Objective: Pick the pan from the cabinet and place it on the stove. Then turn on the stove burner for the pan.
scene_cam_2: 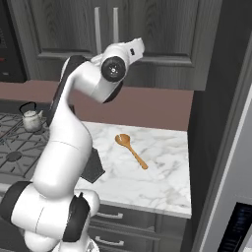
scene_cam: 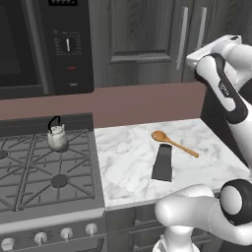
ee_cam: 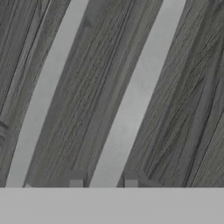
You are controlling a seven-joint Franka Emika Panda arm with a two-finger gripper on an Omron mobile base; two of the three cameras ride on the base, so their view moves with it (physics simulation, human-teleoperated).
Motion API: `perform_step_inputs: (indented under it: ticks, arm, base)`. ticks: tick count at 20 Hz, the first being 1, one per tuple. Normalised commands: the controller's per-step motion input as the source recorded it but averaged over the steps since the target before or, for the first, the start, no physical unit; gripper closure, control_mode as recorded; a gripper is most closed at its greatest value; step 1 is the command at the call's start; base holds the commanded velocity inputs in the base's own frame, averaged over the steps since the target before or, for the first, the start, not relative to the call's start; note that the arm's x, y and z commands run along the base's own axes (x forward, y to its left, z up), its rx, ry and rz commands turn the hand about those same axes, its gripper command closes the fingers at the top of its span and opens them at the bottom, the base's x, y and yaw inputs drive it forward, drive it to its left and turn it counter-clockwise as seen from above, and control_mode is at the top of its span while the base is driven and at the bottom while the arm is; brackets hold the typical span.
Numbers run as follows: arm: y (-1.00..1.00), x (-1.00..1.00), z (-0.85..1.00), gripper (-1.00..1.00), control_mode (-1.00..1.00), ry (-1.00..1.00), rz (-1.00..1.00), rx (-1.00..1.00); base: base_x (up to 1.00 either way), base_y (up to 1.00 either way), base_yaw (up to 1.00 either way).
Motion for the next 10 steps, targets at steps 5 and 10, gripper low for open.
perform_step_inputs:
  ticks: [5,10]
  arm:
    - [-0.11,-0.5,0.11,1.0,-1.0,0.0,0.07,0.0]
    - [-0.21,-0.61,0.18,1.0,-1.0,0.0,0.06,0.0]
  base:
    - [0.0,0.0,0.0]
    - [0.0,0.0,0.0]
